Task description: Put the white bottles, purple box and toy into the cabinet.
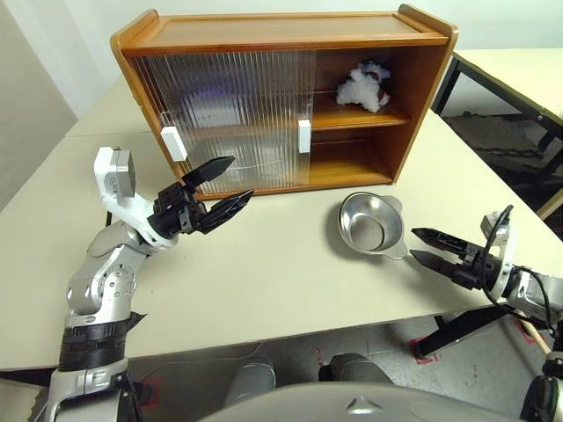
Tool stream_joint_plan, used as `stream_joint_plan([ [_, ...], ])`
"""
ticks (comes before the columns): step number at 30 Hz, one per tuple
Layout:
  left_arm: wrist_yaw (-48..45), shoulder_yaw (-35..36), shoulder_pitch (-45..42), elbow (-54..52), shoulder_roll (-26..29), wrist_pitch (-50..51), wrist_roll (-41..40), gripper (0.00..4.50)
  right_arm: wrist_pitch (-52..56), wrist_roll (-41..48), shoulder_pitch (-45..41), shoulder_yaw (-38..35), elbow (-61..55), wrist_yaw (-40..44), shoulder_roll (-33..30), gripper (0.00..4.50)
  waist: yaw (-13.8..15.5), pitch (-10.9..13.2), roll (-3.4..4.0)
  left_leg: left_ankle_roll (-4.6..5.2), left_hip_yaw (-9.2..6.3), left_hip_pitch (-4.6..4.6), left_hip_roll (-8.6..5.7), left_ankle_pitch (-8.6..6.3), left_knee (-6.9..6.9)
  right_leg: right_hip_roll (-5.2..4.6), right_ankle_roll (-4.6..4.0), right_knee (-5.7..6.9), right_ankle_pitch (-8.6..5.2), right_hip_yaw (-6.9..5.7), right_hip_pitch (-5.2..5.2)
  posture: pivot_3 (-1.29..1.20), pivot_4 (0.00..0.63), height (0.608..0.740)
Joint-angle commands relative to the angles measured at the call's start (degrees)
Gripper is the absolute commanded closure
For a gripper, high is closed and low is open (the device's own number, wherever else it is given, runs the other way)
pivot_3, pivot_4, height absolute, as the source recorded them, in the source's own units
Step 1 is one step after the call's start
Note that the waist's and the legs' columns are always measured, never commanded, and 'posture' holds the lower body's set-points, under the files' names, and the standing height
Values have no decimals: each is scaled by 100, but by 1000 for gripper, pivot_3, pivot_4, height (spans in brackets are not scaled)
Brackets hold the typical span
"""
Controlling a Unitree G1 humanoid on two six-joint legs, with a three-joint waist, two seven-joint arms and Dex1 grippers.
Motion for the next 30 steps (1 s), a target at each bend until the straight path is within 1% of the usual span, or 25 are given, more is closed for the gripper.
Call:
stream_joint_plan([
  [1,3,-6,15,-78,63,29,29,0,171,50,59,-39,-56,-49,46,8,-1,0,0,0,0,-2,-1,0,0,-1,1,0,-1,0,-1,-28,16,740],
  [17,12,18,49,-128,150,38,22,0,205,-2,196,302,268,372,23,8,15,0,0,1,-4,-6,-7,-13,-3,-2,9,0,-21,-2,-3,-12,5,740],
  [30,31,35,53,-152,189,58,20,0,-27,-95,-165,488,655,400,218,8,21,-2,-1,2,-4,-2,-8,-12,2,-1,11,1,-19,-2,3,-7,2,740],
])
